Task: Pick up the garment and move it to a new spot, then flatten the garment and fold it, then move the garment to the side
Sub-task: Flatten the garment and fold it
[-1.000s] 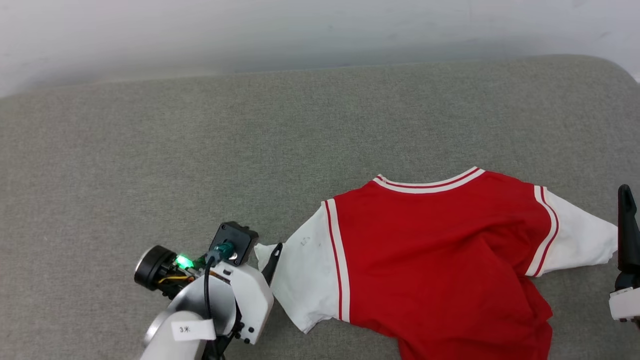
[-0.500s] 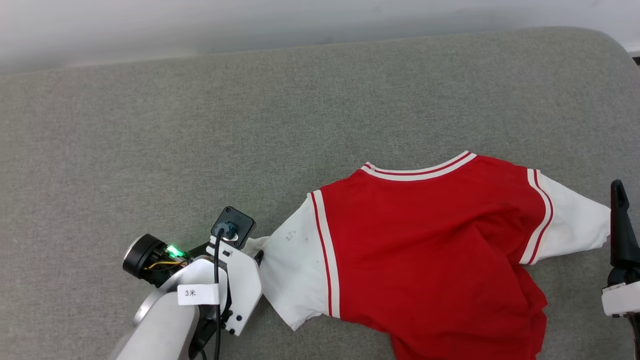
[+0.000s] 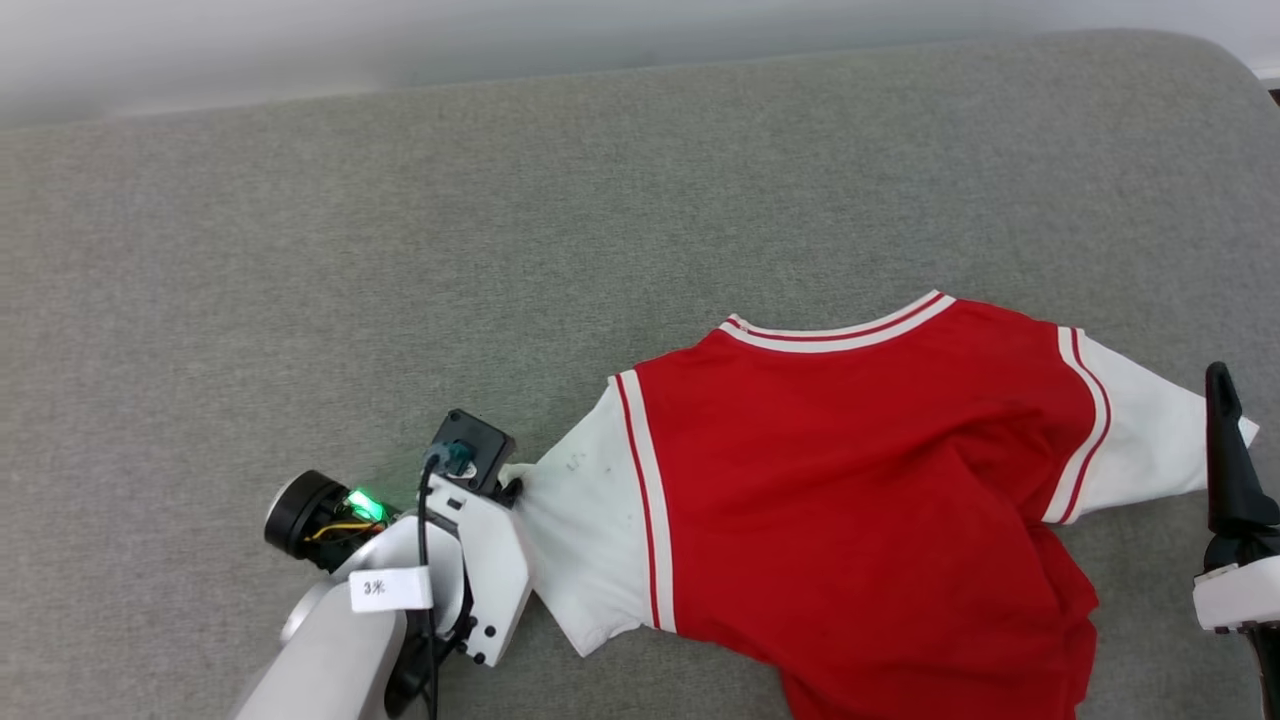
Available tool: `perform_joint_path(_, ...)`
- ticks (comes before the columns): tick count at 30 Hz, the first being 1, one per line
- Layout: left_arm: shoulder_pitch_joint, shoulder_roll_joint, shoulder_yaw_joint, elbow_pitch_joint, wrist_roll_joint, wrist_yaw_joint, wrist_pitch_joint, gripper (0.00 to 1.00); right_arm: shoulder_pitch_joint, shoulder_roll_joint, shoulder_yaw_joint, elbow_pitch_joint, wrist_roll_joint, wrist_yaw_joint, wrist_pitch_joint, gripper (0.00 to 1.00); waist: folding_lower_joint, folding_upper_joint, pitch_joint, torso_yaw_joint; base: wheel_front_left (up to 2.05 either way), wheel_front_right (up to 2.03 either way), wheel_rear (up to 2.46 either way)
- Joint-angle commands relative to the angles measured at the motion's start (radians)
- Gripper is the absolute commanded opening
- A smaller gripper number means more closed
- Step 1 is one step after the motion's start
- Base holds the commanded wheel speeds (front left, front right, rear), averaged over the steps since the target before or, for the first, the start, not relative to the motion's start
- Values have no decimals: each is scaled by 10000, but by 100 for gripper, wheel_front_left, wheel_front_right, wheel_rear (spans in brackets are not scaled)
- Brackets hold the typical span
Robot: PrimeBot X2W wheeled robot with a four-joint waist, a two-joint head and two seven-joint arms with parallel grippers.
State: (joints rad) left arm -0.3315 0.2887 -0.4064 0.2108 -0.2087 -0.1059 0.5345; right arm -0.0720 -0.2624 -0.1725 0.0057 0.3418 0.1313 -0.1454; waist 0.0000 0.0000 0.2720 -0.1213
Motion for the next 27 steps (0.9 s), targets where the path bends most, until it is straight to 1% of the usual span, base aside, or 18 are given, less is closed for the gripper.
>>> perform_joint_path(1, 297, 111, 168, 88, 25, 244, -208, 0, -25, -81, -13, 29, -2, -11, 85, 100, 0, 0, -104, 126, 0, 0, 0)
perform_joint_path(4, 436, 118, 471, -296, 67, 661, -911, 0, 110, -256, 22, 78, 156, -11, 575, 100, 0, 0, -268, 327, 0, 0, 0)
perform_joint_path(7, 719, 109, 779, -861, 3, 1050, -1468, 0, 296, -652, 167, 206, 67, -11, 1617, 100, 0, 0, -510, 575, 0, 0, 0)
perform_joint_path(10, 1144, 249, 1110, -1512, -108, 1353, -1787, 0, 354, -1081, 408, 171, 238, -9, 2947, 100, 0, 0, -655, 756, 0, 0, 0)
perform_joint_path(11, 1289, 284, 1174, -1747, -167, 1394, -1840, 0, 300, -1180, 473, 163, 375, -11, 3482, 100, 0, 0, -679, 803, 0, 0, 0)
perform_joint_path(15, 1649, 473, 1264, -2675, -199, 1502, -1686, 0, -67, -1917, 676, -32, 758, -12, 5722, 100, 0, 0, -587, 1013, 0, 0, 0)
perform_joint_path(16, 1734, 507, 1263, -2904, -199, 1532, -1618, 0, -230, -2008, 717, -73, 896, -11, 6294, 100, 0, 0, -540, 1050, 0, 0, 0)
perform_joint_path(18, 1900, 543, 1282, -3343, -233, 1614, -1475, 0, -680, -1941, 504, 143, 1265, -12, 7648, 100, 0, 0, -420, 1090, 0, 0, 0)
perform_joint_path(20, 2010, 588, 1237, -3745, -186, 1663, -1289, 0, -1161, -2231, 575, 219, 1515, -12, 9051, 100, 0, 0, -227, 1162, 0, 0, 0)
perform_joint_path(22, 2018, 580, 1126, -4109, -154, 1659, -1125, 0, -1880, -2417, 389, 354, 1573, -12, 9972, 100, 0, 0, -4, 1290, 0, 0, 0)
perform_joint_path(24, 1991, 582, 1057, -4408, -149, 1659, -987, 0, -2376, -2606, 449, 623, 1478, -9, 10775, 100, 0, 0, 247, 1428, 0, 0, 0)
perform_joint_path(27, 1883, 618, 1002, -4791, -99, 1668, -876, 0, -3148, -3010, 612, 1044, 1366, -11, 11662, 100, 0, 0, 564, 1613, 0, 0, 0)
